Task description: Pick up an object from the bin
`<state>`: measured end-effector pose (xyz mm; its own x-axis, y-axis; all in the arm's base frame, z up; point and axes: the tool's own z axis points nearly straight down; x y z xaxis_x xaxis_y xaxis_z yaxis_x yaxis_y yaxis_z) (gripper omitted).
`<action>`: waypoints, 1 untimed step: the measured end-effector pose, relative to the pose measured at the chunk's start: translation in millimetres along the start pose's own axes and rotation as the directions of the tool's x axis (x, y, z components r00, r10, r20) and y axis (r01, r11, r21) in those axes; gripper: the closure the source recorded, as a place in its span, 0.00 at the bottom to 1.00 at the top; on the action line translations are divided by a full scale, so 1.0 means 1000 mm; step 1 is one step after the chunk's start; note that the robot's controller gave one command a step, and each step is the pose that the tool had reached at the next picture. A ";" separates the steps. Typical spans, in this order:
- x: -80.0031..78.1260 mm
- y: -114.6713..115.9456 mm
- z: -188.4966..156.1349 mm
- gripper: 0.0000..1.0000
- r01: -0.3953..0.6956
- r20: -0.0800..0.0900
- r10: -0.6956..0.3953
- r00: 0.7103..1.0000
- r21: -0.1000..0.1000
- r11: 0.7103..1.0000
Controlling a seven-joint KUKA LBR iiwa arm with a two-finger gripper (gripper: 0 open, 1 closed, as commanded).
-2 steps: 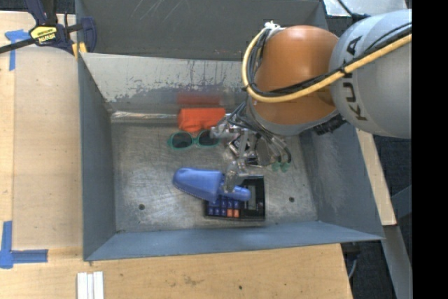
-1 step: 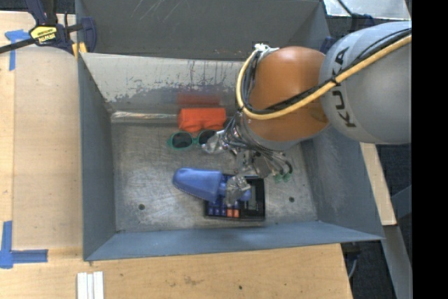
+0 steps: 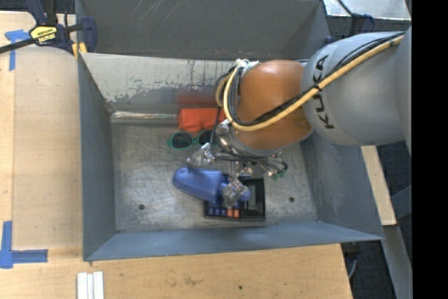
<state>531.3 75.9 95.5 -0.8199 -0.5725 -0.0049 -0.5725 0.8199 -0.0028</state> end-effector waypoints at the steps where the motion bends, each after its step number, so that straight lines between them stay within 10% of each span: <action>1: 0.023 -0.046 0.018 1.00 -0.097 0.003 0.097 0.995 -0.007 0.995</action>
Offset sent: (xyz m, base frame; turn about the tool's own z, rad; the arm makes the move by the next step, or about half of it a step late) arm 0.0000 0.0000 0.0000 0.0000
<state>538.7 25.2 77.1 -0.8714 -0.4905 -0.0086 -0.4905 0.8714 0.0045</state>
